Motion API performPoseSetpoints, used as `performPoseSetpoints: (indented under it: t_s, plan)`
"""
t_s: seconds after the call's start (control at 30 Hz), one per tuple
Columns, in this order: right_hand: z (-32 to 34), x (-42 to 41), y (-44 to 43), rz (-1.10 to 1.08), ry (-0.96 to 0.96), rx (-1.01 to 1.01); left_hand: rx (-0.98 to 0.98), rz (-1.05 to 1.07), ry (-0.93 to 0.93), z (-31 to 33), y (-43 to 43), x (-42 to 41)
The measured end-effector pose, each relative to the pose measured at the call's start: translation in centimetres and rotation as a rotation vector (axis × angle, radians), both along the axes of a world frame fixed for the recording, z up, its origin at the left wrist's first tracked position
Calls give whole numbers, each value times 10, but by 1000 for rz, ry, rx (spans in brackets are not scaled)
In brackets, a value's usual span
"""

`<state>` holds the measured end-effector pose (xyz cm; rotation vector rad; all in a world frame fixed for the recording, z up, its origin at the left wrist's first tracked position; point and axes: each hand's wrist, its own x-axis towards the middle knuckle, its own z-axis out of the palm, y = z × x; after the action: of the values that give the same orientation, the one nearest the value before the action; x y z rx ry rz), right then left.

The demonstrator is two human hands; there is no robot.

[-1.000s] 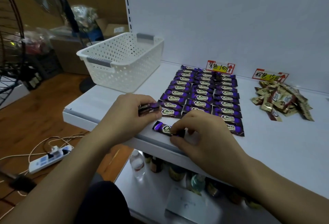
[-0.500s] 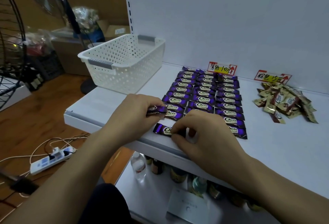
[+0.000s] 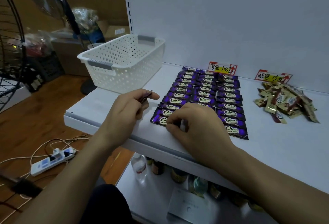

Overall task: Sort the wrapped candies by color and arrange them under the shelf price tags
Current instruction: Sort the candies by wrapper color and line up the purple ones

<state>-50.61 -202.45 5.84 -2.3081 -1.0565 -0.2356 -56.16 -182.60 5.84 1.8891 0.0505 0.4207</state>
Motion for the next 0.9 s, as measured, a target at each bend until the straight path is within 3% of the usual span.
performPoseSetpoints:
  t_s: [0.1, 0.17, 0.27, 0.33, 0.43, 0.53, 0.6, 0.77, 0.9]
  plan:
    - [-1, 0, -3, -6, -35, 74, 102, 58, -33, 1, -1, -4]
    - [5, -1, -6, -8, -77, 232, 134, 67, -69, 5, -4, -10]
    - [18, -3, -13, 38, 256, 476, 64, -3, -81, 16, -14, -18]
    - [26, -4, -18, 98, 439, 489, 91, -36, -83, 23, -26, -18]
    - [29, -6, -26, 188, 505, 508, 165, -106, -133, 26, -40, -13]
    - [27, -5, -42, 138, 517, 568, 129, -87, -187, 23, -44, -7]
    - [22, -3, -52, 71, 474, 562, 105, -16, -218, 18, -41, -1]
    - [7, -9, -75, 138, 28, 189, 287, 137, -204, -1, -40, 6]
    - [5, -12, -81, 132, -7, 140, 347, 150, -212, -7, -40, 5]
